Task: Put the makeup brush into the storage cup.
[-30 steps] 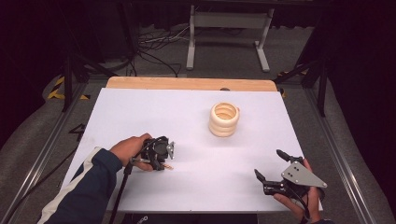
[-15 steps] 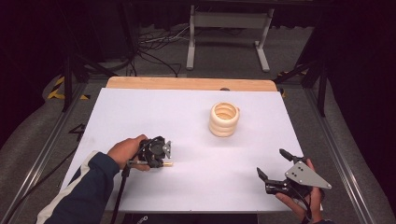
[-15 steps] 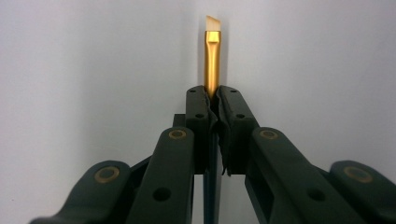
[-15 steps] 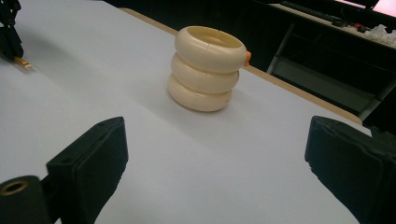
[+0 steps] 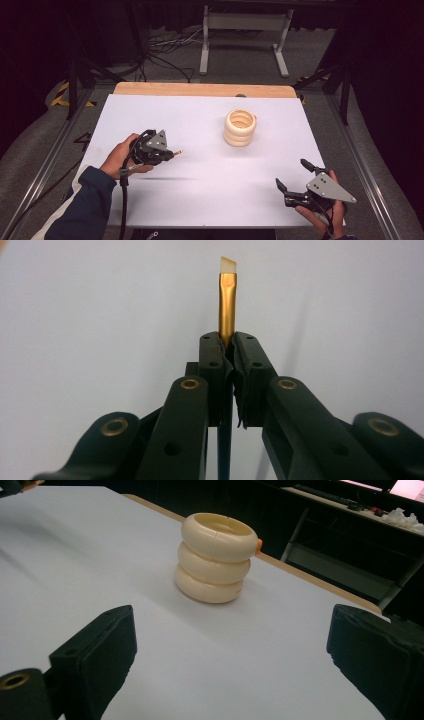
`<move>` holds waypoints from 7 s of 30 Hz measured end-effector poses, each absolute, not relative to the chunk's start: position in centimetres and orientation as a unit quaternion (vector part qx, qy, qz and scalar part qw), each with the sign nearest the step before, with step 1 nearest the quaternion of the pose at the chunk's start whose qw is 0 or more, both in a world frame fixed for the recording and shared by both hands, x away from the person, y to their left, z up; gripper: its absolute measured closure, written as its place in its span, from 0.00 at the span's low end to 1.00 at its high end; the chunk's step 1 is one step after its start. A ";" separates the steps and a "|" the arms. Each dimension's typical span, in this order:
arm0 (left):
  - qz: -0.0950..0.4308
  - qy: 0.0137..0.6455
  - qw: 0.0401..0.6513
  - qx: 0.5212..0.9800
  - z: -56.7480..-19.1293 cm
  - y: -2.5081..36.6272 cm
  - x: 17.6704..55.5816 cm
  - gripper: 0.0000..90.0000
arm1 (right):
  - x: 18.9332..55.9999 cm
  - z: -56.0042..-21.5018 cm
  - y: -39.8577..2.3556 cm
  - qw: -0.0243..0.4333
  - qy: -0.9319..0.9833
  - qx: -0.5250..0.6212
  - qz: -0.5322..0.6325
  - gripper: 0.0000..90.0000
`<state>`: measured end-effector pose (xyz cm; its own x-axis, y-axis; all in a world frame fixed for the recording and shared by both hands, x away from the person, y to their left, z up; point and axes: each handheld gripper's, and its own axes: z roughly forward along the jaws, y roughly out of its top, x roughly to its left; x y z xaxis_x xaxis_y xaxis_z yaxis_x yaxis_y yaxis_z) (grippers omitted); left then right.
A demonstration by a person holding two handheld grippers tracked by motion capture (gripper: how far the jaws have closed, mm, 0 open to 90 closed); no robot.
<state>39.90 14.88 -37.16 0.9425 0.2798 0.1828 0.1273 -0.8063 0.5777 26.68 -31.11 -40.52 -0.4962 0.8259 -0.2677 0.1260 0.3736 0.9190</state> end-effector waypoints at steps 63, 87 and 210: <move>0.161 0.187 0.602 0.760 -31.9 9.6 43.4 0.93 | 26.6 -40.4 -31.3 0.404 0.725 0.328 0.451 0.07; 0.154 0.134 0.641 0.740 -30.4 3.4 45.0 0.93 | 26.7 -40.4 -31.3 0.406 0.725 0.325 0.452 0.07; 0.115 0.129 0.616 0.769 -36.5 -2.3 50.6 0.89 | 26.5 -40.5 -31.2 0.403 0.730 0.320 0.450 0.08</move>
<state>50.59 -2.34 -36.55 0.9404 0.3394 0.0181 0.0567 -0.2091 0.9762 26.49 -31.24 -40.48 -0.4711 0.8294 -0.3003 0.1041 0.3903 0.9148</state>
